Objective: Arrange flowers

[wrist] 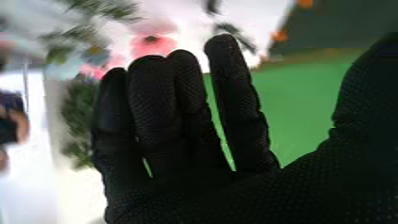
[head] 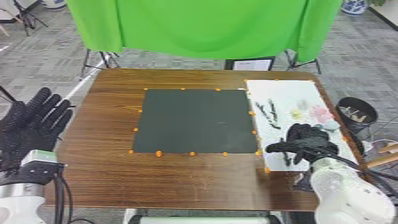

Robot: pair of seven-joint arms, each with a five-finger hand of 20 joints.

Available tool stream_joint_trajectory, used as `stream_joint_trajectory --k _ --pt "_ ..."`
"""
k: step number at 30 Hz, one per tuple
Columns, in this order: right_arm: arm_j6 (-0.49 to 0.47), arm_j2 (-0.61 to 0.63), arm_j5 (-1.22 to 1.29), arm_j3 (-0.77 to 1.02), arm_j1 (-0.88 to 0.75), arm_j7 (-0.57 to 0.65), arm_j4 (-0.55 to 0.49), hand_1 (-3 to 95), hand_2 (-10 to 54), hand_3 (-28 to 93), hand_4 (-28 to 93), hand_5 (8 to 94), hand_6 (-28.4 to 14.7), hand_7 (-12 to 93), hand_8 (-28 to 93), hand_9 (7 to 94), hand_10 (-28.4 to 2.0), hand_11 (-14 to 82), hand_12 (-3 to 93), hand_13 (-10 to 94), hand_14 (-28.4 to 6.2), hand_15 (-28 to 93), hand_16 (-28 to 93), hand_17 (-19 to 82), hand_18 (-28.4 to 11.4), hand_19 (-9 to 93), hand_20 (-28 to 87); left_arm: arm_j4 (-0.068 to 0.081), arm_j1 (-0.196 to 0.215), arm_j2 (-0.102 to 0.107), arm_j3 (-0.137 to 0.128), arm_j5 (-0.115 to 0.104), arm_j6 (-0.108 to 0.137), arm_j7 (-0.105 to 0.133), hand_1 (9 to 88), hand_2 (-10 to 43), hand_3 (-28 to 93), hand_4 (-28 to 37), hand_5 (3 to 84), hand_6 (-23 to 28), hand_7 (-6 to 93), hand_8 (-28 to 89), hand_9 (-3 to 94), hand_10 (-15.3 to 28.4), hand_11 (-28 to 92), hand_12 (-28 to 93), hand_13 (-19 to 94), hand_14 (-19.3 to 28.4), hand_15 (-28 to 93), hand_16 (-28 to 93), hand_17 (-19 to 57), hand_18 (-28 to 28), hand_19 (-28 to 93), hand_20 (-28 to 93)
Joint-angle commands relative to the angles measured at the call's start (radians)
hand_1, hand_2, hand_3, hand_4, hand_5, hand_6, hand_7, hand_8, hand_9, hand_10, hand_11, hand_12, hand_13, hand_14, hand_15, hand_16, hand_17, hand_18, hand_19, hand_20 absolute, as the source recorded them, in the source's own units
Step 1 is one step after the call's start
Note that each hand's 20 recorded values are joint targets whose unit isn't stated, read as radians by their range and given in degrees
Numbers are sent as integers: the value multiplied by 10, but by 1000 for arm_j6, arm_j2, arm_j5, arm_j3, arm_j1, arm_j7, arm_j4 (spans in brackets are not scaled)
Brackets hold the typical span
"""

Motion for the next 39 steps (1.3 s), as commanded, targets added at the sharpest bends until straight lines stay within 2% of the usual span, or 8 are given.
stream_joint_trajectory --k 1,12,18,23,27,29,34,39 --pt "-15 -4 -50 -37 33 103 23 189 -95 582 -278 620 -79 269 -76 575 -224 471 412 520 -227 707 358 308 -266 808 360 -2 3 -15 1 -53 -20 -8 274 132 716 -283 455 86 111 -80 376 149 193 95 261 147 293 -82 -41 107 309 70" --pt "-104 -45 19 -77 82 112 85 229 -95 545 -276 651 -77 254 -65 600 -220 465 409 536 -226 702 369 318 -269 824 369 -4 4 -30 -7 -52 -23 -23 275 132 716 -283 456 88 114 -80 380 150 195 97 263 148 297 -84 -40 107 311 69" --pt "-84 -72 50 -92 83 126 127 231 -95 602 -265 648 -76 242 -68 602 -219 453 400 537 -221 692 363 321 -266 827 366 -4 0 -35 -3 -76 -26 -25 276 132 716 -283 458 88 113 -80 380 150 195 97 261 148 297 -83 -42 107 314 70" --pt "-109 -100 94 -78 73 141 152 312 -87 685 -261 649 -72 243 -75 610 -213 441 365 547 -206 666 335 325 -261 830 352 -1 -1 -40 -6 -95 -33 -30 276 131 717 -283 457 87 114 -80 381 150 195 98 261 149 299 -81 -42 108 314 70" --pt "-115 -124 124 -69 67 172 180 409 -93 716 -259 674 -56 255 -25 652 -192 413 340 585 -185 645 327 340 -255 843 353 -1 -3 -39 -1 -100 -36 -30 276 131 717 -283 458 88 114 -80 382 150 196 98 262 150 303 -81 -42 109 314 70" --pt "-110 -127 117 -67 58 174 194 498 -95 680 -264 697 -53 254 102 697 -168 348 409 624 -167 634 335 364 -252 869 371 0 -6 -42 -1 -100 -36 -34 277 132 716 -283 458 88 114 -80 382 150 196 98 263 150 303 -81 -42 109 314 70" --pt "-69 -135 117 -63 45 170 212 576 -95 687 -272 735 -26 318 166 774 -133 203 537 666 -142 592 400 391 -242 883 370 0 1 -43 -4 -103 -45 -34 277 132 716 -283 459 88 114 -81 383 150 196 98 264 150 305 -82 -41 109 314 71" --pt "24 -125 122 -58 29 147 209 595 -95 714 -271 760 -12 343 196 827 -99 146 479 772 -50 401 483 450 -222 886 353 2 1 -42 -1 -107 -49 -34 276 132 716 -283 460 87 103 -85 385 149 191 94 264 150 304 -82 -42 110 314 72"
